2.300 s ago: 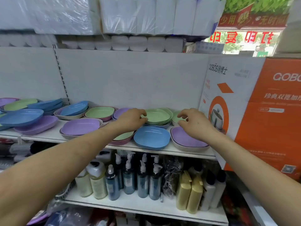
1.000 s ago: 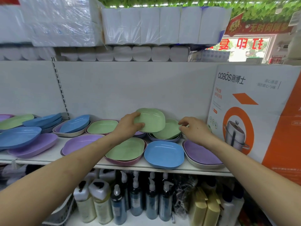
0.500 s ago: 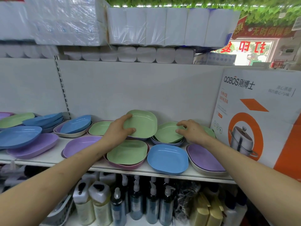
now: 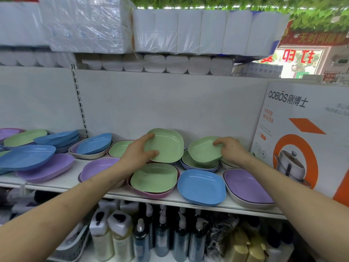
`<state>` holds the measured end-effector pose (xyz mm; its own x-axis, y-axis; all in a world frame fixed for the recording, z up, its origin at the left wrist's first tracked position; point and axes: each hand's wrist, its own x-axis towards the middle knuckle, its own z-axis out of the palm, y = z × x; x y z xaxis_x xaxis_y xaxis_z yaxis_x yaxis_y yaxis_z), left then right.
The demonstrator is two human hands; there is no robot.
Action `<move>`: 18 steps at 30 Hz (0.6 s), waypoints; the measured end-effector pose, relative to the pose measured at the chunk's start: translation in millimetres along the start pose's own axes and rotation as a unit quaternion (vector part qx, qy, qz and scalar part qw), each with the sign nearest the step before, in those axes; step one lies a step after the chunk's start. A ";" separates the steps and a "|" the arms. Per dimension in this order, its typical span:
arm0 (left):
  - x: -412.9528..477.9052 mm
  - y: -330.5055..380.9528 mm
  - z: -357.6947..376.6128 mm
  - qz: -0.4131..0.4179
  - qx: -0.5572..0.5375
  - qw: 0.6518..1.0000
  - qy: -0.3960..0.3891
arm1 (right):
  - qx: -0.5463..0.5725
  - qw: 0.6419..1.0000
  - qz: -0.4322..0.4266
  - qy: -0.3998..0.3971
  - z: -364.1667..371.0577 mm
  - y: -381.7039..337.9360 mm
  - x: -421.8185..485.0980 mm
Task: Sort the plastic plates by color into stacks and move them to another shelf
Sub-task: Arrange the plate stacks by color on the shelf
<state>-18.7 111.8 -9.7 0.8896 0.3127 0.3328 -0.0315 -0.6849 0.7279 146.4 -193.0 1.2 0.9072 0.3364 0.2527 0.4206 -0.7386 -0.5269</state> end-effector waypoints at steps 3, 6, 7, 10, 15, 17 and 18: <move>0.1 1.1 -3.7 0.000 -0.003 1.000 0.003 | 0.054 0.998 -0.017 -0.007 -5.1 -2.6 -4.8; 0.7 3.5 -7.5 0.002 -0.006 1.000 0.009 | 0.120 0.992 -0.038 -0.020 -7.9 -10.7 -14.5; 0.6 4.1 -9.1 0.001 -0.012 1.000 0.011 | 0.140 0.989 -0.041 -0.025 -8.1 -14.9 -17.3; -3.3 2.7 -18.8 -0.008 -0.022 1.000 0.017 | 0.178 0.982 -0.059 -0.023 -5.0 -32.1 -22.5; -20.4 -9.8 -56.3 -0.034 -0.036 0.997 0.061 | 0.188 0.976 -0.106 -0.015 8.2 -76.7 -26.0; -30.7 -18.3 -77.5 -0.040 -0.019 0.995 0.089 | 0.204 0.971 -0.117 -0.032 19.8 -98.7 -27.3; -37.0 -23.7 -89.3 -0.042 -0.010 0.994 0.101 | 0.212 0.968 -0.123 -0.045 27.3 -109.7 -26.9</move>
<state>-91.6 175.3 14.3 0.7804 0.4952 0.3819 0.0290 -0.6387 0.7689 76.2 -105.1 30.1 0.7687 0.5347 0.3510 0.5723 -0.3299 -0.7508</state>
